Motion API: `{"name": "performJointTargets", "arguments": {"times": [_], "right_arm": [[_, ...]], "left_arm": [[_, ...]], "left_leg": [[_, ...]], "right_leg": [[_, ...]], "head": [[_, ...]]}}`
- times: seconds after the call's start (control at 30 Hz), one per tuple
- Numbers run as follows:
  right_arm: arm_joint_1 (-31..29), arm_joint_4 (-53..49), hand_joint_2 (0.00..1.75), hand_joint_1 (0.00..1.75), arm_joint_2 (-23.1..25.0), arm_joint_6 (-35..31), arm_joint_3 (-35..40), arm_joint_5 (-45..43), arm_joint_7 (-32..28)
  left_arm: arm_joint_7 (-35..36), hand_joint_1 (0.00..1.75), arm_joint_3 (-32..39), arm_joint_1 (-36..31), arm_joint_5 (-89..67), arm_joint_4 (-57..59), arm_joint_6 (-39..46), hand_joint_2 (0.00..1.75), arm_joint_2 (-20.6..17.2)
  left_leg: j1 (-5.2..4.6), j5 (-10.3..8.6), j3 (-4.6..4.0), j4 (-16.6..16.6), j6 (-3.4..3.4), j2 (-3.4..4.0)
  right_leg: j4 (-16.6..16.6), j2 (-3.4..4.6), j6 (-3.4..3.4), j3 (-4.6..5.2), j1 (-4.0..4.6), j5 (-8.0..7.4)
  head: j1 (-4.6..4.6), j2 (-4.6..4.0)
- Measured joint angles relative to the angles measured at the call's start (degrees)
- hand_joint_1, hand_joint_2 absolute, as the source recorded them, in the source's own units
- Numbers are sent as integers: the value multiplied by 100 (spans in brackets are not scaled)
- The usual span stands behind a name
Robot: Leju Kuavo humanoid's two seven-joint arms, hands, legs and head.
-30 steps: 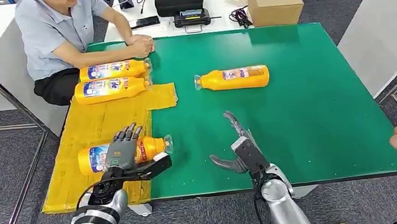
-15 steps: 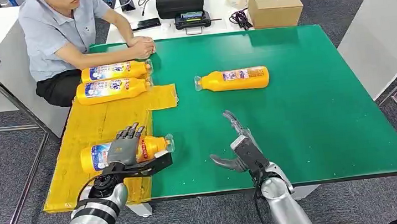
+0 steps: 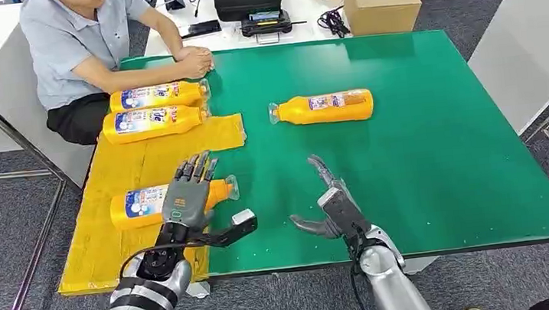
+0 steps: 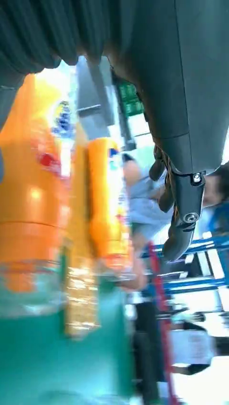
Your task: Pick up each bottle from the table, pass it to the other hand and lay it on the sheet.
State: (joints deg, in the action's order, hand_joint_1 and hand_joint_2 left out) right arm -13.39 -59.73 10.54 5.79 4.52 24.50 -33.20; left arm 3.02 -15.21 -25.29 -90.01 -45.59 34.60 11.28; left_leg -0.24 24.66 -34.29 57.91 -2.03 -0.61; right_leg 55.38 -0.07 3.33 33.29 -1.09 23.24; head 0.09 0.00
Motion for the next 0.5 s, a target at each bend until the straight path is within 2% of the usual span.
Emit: {"name": "performJointTargets", "arguments": {"times": [0.3, 0.4, 0.43, 0.5], "right_arm": [[-124, 109, 175, 0, 2, 37, 70, -103, 22], [-86, 98, 175, 0, 2, -22, 76, -188, 48], [-42, 55, 0, 0, 2, -33, 70, -266, 94], [147, -200, 0, 0, 39, -24, 4, -484, 248]], "left_arm": [[-57, 0, -456, -28, 0, -153, 365, 175, -11], [-516, 0, -476, 192, 359, -497, 448, 175, 50], [-826, 0, -472, 345, 748, -722, 426, 175, 98], [-1678, 0, -470, 790, 2270, -1374, 16, 175, 201]], "left_leg": [[0, 0, -9, 0, 0, 1], [-1, 1, -8, 0, 0, 1], [-2, 1, -10, 0, 0, 0], [-3, 8, -15, 0, 4, 1]], "right_leg": [[0, 1, 0, 11, -1, 0], [0, 1, 0, 12, -2, 0], [0, 0, 0, 13, -3, 1], [0, 1, 1, 18, -5, 3]], "head": [[0, 0], [-2, 0], [0, 0], [0, 0]]}}
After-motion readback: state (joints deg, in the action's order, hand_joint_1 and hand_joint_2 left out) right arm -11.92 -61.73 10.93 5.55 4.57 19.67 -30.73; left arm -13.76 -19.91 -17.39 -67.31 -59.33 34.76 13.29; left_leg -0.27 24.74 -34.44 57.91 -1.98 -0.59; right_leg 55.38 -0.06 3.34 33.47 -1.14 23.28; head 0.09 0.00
